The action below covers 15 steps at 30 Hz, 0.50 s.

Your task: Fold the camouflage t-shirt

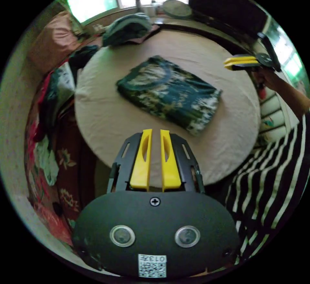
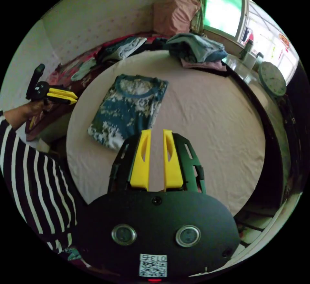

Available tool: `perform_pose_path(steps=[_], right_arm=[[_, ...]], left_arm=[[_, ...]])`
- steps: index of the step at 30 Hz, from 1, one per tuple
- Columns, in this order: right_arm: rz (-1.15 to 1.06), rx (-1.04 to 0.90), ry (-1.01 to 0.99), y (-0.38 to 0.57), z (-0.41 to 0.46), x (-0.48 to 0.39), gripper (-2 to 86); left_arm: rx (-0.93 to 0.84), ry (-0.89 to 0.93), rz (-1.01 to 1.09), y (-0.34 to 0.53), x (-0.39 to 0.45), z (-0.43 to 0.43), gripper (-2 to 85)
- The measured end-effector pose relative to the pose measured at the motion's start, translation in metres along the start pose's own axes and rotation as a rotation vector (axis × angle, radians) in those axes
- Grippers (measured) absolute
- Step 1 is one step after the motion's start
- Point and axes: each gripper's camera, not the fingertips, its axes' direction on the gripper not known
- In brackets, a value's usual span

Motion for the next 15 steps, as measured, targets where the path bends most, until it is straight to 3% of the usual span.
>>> perform_pose_path(steps=[6,15], right_arm=[[-0.033,0.011,-0.035,-0.066,0.053,0.028,6.8],[-0.136,-0.161,-0.058,-0.122,0.131,0.051,6.7]], left_arm=[[0.055,0.033,-0.120,-0.050,-0.047,0.054,8.7],[-0.040,0.120,-0.038,-0.064,-0.037,0.112,4.9]])
